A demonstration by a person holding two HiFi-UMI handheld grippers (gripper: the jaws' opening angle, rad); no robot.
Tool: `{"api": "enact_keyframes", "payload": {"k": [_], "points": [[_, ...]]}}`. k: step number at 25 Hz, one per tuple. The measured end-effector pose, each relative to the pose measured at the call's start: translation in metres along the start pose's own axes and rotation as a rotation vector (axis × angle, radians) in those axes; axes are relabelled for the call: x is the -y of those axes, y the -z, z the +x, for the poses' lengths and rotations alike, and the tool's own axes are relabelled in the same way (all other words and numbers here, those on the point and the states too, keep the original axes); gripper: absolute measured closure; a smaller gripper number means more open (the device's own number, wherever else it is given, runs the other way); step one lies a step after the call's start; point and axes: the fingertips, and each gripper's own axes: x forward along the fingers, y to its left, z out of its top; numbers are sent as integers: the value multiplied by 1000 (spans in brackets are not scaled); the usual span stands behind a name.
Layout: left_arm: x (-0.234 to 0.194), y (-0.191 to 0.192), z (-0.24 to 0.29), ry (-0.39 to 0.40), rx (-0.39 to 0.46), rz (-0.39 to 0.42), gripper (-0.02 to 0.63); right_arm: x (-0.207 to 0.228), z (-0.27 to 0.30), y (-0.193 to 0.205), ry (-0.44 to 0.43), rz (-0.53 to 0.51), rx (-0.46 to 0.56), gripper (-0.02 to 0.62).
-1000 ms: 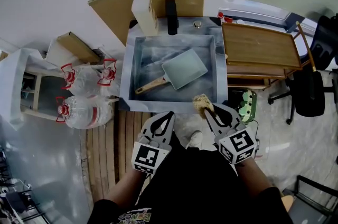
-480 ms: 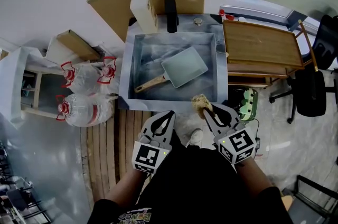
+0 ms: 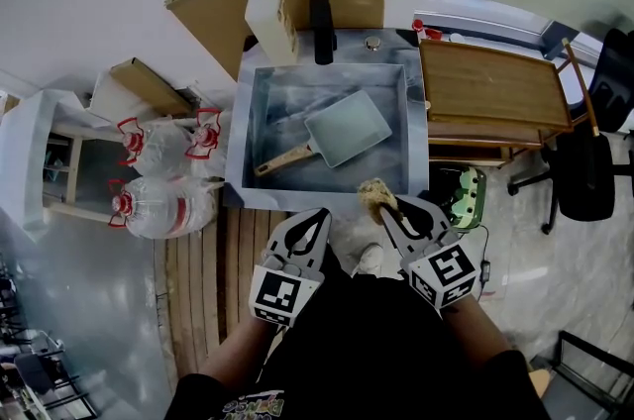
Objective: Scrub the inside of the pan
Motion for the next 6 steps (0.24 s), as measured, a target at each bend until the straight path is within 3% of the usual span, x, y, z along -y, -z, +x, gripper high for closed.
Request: {"api": "enact_keyframes", "payload": {"k": [6], "points": [[-4, -1, 3, -3, 1, -2, 598, 3, 3, -2, -5, -5, 0, 517]]}}
